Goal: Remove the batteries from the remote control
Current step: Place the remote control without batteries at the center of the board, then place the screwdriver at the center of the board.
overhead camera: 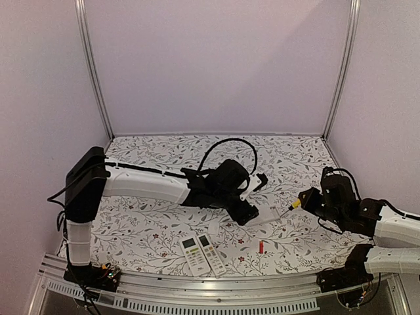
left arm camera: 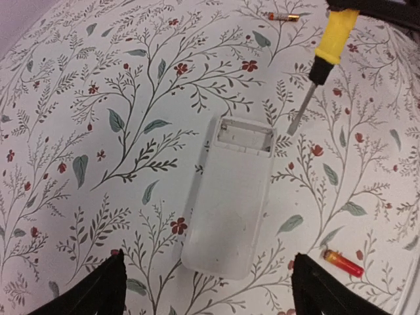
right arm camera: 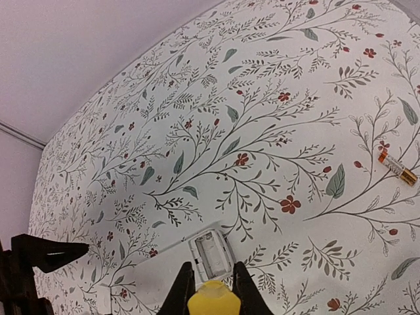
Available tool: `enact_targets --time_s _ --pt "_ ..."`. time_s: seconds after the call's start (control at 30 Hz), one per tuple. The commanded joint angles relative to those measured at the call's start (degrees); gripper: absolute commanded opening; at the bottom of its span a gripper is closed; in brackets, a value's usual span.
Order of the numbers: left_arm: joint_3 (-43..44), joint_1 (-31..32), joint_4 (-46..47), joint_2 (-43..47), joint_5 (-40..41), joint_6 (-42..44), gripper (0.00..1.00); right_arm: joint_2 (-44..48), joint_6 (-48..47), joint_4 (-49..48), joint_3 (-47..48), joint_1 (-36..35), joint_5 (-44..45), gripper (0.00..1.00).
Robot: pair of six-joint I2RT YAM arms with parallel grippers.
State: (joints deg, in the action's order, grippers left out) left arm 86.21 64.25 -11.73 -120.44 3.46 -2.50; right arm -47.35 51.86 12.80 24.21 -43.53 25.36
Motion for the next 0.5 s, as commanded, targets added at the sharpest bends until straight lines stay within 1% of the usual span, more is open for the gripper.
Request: enact_targets --time_s 0.0,0.13,0.2,0.3,0.4,0.47 --pt "-8.13 -1.83 3.81 10.80 1.38 -4.75 0.87 1.03 1.55 1.74 -1.53 7.18 -13.65 0.00" --pt "-15.52 -4.84 2.43 17.09 -1.94 -10.40 0.87 1.91 1.40 -2.48 -4.85 15.86 -31.43 0.00" --pt "-19.60 -6.26 2.09 19.61 -2.99 -13.00 0.87 1.33 2.03 -5.01 -6.41 17.89 -37.01 0.00" --pt "-23.32 -8.25 1.60 22.99 -5.83 -15.15 0.87 -0.84 3.41 -5.57 -7.42 18.65 -39.87 0.00" --pt "-25.44 -10.56 0.96 25.66 -7.74 -16.05 0.87 -2.91 5.10 -6.35 -8.50 18.66 -40.44 0.00" --pt "-25.69 -12.55 0.43 26.68 -9.59 -16.36 0.87 -4.35 5.88 -6.74 -8.86 18.66 -40.44 0.05"
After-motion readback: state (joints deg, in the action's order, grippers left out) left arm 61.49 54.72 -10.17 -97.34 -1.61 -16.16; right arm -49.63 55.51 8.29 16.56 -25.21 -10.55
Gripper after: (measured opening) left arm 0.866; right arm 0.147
